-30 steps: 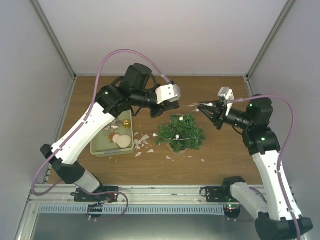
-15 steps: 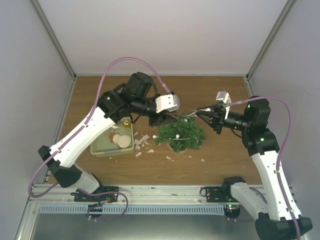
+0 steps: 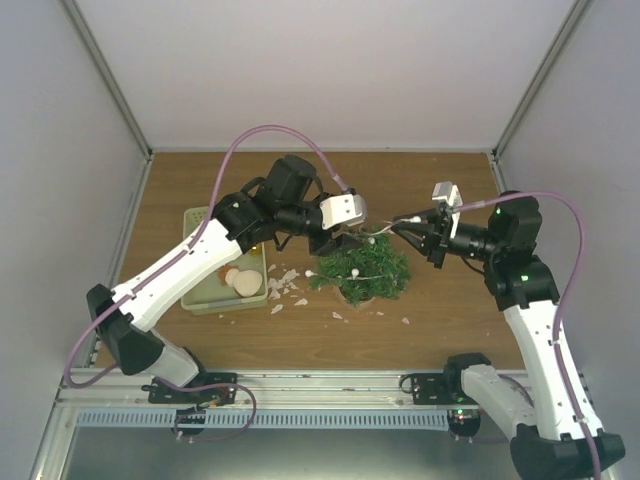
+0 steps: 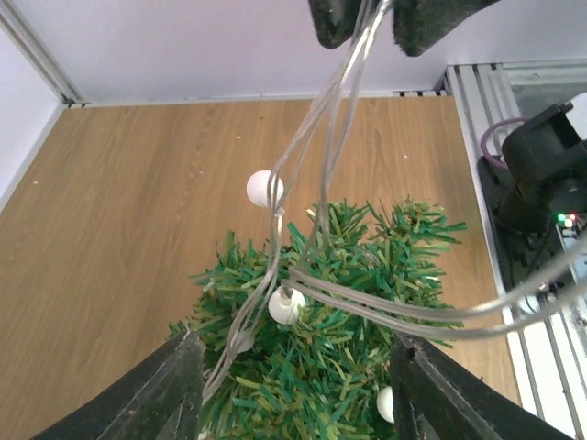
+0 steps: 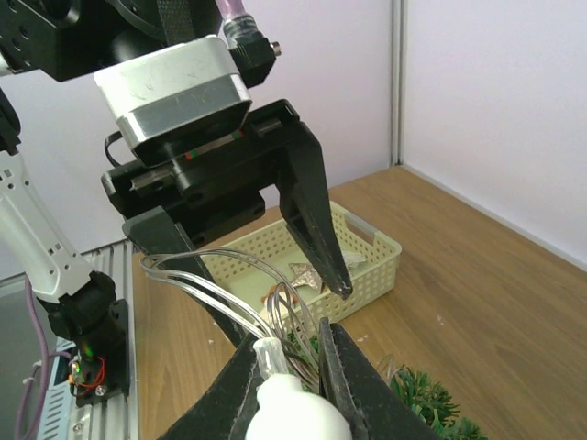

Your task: Decorate the small christmas tree

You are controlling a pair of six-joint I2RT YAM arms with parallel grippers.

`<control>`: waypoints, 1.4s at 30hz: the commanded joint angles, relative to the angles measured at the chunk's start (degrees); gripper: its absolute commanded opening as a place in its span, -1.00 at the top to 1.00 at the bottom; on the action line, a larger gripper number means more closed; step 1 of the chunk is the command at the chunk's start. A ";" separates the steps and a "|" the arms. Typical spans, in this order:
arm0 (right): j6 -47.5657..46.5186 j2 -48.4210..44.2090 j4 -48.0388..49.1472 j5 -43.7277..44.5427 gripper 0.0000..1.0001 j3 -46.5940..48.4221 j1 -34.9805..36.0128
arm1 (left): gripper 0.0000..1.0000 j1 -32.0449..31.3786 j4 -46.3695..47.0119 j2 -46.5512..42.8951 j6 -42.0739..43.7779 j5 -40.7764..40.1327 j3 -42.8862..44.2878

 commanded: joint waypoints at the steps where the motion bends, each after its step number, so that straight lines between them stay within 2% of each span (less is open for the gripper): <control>1: 0.97 -0.24 1.20 -1.65 0.97 1.51 0.18 | -0.17 -0.38 7.73 1.00 -1.52 0.58 -1.18; 6: 1.18 -0.26 1.26 -1.68 0.96 1.47 0.18 | -0.33 -0.60 12.48 2.29 -2.81 1.87 -1.78; 11: 1.11 -0.08 1.25 -1.70 0.97 1.13 0.15 | -0.29 -1.20 14.12 4.73 -3.55 4.31 -0.33; 13: 1.12 -0.08 1.26 -1.58 0.97 1.13 0.17 | -0.11 -1.47 13.50 5.80 -3.51 5.46 0.67; 16: 0.95 -0.01 1.17 -1.45 0.97 1.03 0.22 | 0.52 -1.61 13.04 6.33 -3.23 5.89 1.63; 17: 0.93 0.05 1.16 -1.45 0.96 0.87 0.23 | 0.68 -1.61 13.16 6.19 -3.04 5.90 1.70; 19: 0.80 0.14 1.28 -1.60 0.96 0.60 0.18 | 0.79 -1.61 13.34 5.72 -2.73 5.72 1.82; 26: 0.69 0.35 1.95 -1.51 0.96 -0.33 0.19 | 0.69 -1.61 11.22 3.01 -1.34 2.89 3.12; 28: 0.59 0.45 2.03 -1.45 0.96 -0.33 0.14 | 0.72 -1.61 9.92 2.25 -0.63 1.95 3.57; 34: 0.49 0.62 2.22 -0.79 0.96 -0.38 0.14 | 1.00 -1.61 6.10 0.73 0.57 2.21 5.39; 42: -0.55 0.97 1.28 0.36 0.97 0.19 0.15 | 1.00 -2.54 -4.89 1.05 0.20 6.40 8.91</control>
